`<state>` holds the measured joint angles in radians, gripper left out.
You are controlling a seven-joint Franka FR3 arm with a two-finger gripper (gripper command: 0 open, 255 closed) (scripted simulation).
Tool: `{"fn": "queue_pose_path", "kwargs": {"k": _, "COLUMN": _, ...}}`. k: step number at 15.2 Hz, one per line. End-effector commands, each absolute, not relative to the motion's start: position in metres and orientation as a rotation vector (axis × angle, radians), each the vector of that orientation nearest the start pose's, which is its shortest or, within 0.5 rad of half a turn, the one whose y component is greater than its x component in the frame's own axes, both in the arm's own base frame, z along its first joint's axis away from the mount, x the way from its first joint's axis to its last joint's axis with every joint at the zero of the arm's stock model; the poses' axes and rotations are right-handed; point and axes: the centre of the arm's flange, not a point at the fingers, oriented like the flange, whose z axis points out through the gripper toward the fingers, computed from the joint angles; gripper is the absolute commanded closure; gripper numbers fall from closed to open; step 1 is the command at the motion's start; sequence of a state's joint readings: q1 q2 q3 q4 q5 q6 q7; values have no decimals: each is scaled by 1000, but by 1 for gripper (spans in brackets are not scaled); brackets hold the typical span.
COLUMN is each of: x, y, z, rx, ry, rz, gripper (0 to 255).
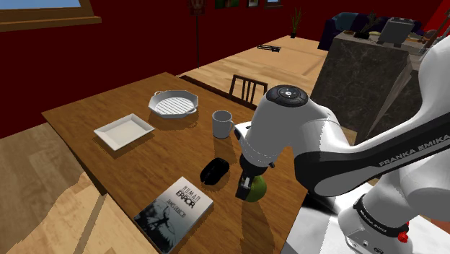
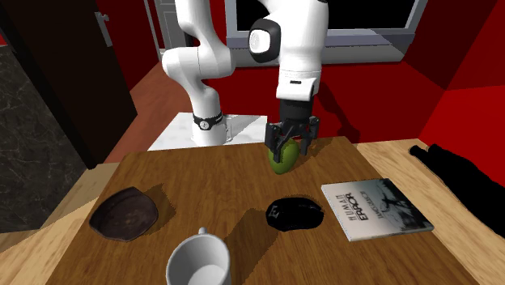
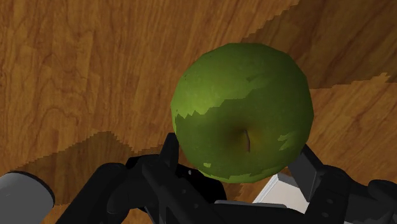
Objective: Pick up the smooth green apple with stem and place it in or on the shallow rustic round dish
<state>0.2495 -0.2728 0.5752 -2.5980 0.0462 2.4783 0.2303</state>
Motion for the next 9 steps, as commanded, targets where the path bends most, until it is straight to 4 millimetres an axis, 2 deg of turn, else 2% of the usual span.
{"fn": "queue_pose_path", "kwargs": {"k": 1, "x": 299, "y": 315, "z": 345, "rx": -3058, "ry": -864, "rz": -246, "gripper": 255}}
{"fn": "queue_pose_path", "kwargs": {"k": 8, "x": 299, "y": 315, "z": 345, "rx": -3058, "ry": -864, "rz": -246, "gripper": 255}}
{"fn": "queue_pose_path", "kwargs": {"k": 9, "x": 299, "y": 315, "z": 350, "rx": -3058, "ry": -864, "rz": -246, "gripper": 255}}
